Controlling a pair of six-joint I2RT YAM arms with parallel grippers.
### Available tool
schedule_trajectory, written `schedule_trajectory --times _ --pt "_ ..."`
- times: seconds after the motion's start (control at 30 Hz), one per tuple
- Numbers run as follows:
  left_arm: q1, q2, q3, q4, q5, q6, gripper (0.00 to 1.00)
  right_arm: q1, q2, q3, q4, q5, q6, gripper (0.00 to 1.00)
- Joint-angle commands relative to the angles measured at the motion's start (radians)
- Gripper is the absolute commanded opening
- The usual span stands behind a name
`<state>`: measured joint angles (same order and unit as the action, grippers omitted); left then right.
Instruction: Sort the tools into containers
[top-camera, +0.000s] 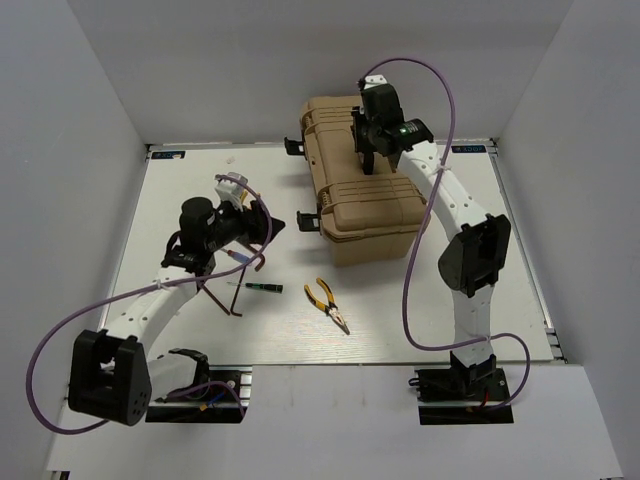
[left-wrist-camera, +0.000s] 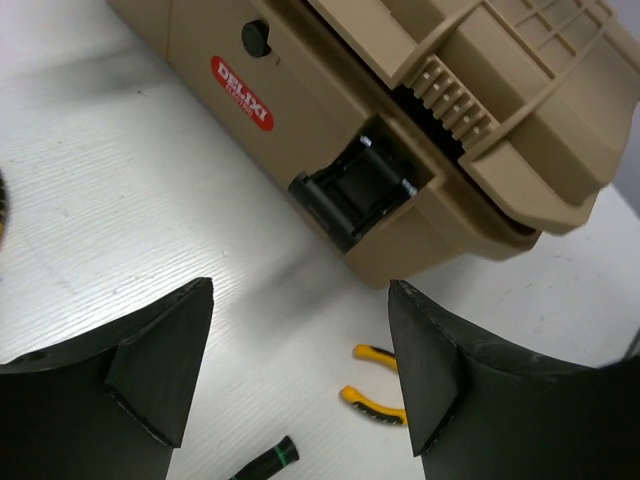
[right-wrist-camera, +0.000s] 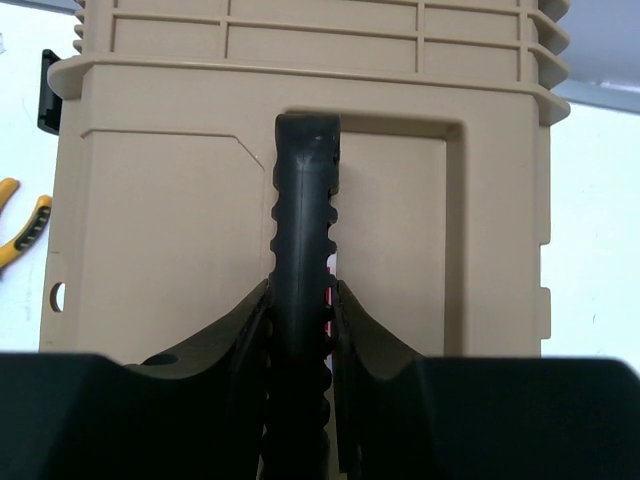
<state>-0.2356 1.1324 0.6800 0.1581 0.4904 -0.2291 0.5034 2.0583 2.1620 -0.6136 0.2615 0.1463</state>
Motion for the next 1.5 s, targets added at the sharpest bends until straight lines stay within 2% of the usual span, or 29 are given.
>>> schedule_trajectory --times 0.0,0.17,0.27,0.6,0.8,1.1,1.27,1.47 --pt "0.004 0.044 0.05 0.09 0.057 -0.093 0.8 0.011 -0.099 0.128 0.069 -0.036 0.067 0.0" --pt "-0.005 0.141 0.11 0.221 0.096 -0.2 0.8 -0.029 -0.142 0.128 0.072 -0.122 0.111 0.0" --pt "-0.025 0.206 0.176 0.221 0.086 -0.222 0.79 -0.074 -0.176 0.125 0.074 -0.2 0.163 0.0" --pt "-0.071 0.366 0.369 0.025 -0.058 -0.213 0.76 -0.198 -0.225 0.141 0.081 -0.373 0.3 0.0" --pt "-0.123 0.49 0.48 -0.078 -0.119 -0.201 0.69 -0.29 -0.231 0.076 0.121 -0.521 0.426 0.0" --pt "-0.202 0.569 0.636 -0.175 -0.213 -0.156 0.69 -0.405 -0.228 -0.039 0.276 -0.742 0.622 0.0" --pt "-0.231 0.587 0.645 -0.195 -0.26 -0.134 0.69 -0.443 -0.228 -0.086 0.363 -0.812 0.685 0.0" --pt "-0.266 0.618 0.682 -0.299 -0.318 -0.087 0.69 -0.491 -0.237 -0.171 0.475 -0.907 0.802 0.0"
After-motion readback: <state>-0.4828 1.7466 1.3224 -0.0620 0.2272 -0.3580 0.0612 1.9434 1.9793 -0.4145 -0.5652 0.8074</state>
